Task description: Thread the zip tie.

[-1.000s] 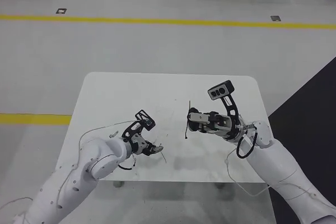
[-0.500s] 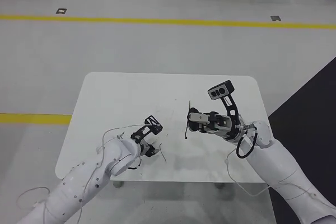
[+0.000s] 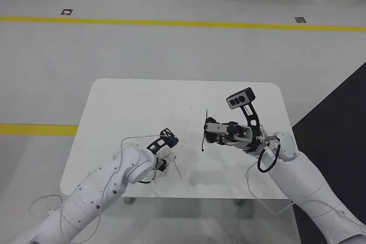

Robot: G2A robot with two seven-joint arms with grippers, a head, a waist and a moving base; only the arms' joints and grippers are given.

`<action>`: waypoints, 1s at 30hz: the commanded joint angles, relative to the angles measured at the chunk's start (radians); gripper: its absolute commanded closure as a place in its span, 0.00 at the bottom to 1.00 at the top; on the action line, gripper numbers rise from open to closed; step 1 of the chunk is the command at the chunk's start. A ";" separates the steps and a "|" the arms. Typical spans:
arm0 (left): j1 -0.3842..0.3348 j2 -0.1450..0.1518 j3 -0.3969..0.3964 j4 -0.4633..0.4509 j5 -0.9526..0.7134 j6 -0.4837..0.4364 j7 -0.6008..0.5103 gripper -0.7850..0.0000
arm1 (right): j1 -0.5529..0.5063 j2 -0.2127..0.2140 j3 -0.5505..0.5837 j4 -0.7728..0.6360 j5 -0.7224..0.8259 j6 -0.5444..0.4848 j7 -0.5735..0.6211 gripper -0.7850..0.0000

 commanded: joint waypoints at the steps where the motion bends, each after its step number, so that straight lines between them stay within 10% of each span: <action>1: -0.002 -0.005 0.000 0.006 0.007 0.002 -0.001 0.44 | 0.000 0.000 0.000 0.000 0.000 0.000 0.000 1.00; 30: -0.001 -0.050 -0.034 0.069 0.010 -0.020 -0.039 0.64 | 0.000 0.000 0.000 0.000 0.000 0.000 0.000 1.00</action>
